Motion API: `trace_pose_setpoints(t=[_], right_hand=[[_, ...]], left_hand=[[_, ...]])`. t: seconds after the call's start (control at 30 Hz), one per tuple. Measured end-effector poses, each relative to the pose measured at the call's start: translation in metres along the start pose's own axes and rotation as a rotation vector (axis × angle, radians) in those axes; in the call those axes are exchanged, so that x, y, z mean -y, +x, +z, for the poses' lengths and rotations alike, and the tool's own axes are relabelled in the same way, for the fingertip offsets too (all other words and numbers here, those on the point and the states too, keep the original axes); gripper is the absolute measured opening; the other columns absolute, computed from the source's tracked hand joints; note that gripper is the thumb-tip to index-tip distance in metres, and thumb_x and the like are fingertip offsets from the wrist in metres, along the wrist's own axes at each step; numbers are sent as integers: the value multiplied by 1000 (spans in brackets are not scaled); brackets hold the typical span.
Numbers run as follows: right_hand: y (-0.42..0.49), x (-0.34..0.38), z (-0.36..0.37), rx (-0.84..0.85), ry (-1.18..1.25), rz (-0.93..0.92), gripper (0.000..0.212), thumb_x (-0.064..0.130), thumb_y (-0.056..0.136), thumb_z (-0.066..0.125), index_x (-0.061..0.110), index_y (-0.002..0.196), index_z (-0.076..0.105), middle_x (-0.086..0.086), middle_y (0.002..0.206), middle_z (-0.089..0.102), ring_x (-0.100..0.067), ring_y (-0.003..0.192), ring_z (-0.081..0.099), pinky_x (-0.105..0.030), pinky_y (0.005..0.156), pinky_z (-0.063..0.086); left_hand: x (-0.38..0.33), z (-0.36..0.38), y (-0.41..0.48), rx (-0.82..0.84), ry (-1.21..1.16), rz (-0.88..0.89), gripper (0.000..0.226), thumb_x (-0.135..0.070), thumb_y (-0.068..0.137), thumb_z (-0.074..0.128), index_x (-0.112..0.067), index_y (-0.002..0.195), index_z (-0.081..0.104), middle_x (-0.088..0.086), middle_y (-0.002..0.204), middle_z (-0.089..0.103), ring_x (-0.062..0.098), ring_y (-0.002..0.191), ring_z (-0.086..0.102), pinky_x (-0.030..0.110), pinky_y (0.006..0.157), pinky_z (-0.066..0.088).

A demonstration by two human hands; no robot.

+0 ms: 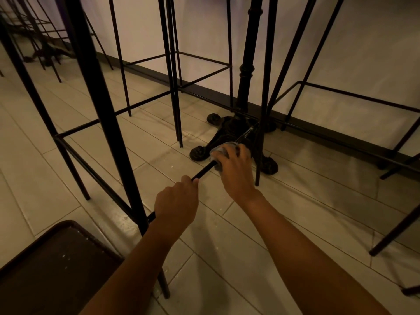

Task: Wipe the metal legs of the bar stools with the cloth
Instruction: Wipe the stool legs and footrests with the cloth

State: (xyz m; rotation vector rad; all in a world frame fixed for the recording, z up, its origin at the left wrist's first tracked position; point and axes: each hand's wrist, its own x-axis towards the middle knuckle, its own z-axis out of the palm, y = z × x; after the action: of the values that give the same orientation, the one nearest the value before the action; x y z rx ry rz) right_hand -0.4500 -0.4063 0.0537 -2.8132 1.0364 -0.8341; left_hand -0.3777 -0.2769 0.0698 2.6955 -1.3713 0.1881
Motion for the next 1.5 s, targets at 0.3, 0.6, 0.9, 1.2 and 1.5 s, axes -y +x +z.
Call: trace_pose_setpoints(t=[0.3,0.6,0.9,1.2,1.5], right_hand=[[13,-5,5,103,265,38,35,-8,84,55,4,116,58,-17,134,39,-32,131,26,-34,111,26],[12,-8,4,136,303,37,47,-11,82,50,10,125,51,-13,143,29,-26,128,27,-28,108,28],[11,-22,4,87,229,-58,52,-3,87,56,14,135,44,-12,143,31,-28,128,26,-36,105,34],[19,-26,4,54,214,41,55,-9,85,52,15,134,45,-12,145,25,-27,128,27,-28,105,31],[28,-41,4,39,107,14,47,1,91,50,13,136,44,-16,140,32,-30,124,31,-35,101,38]], left_hand=[[-8,-1,9,111,82,28,34,-28,101,22,-12,122,43,7,111,56,25,94,59,28,59,36],[-33,1,58,181,-173,275,42,-8,95,39,-2,136,30,17,135,37,28,119,43,34,98,39],[-28,20,66,131,-193,310,48,-4,92,45,-8,138,30,11,136,38,23,116,43,30,95,40],[-28,20,65,92,-248,286,49,-10,97,39,-8,142,21,12,137,38,23,120,43,29,96,40],[-28,20,65,90,-270,284,44,-12,99,34,-9,141,22,13,134,41,24,117,46,30,93,42]])
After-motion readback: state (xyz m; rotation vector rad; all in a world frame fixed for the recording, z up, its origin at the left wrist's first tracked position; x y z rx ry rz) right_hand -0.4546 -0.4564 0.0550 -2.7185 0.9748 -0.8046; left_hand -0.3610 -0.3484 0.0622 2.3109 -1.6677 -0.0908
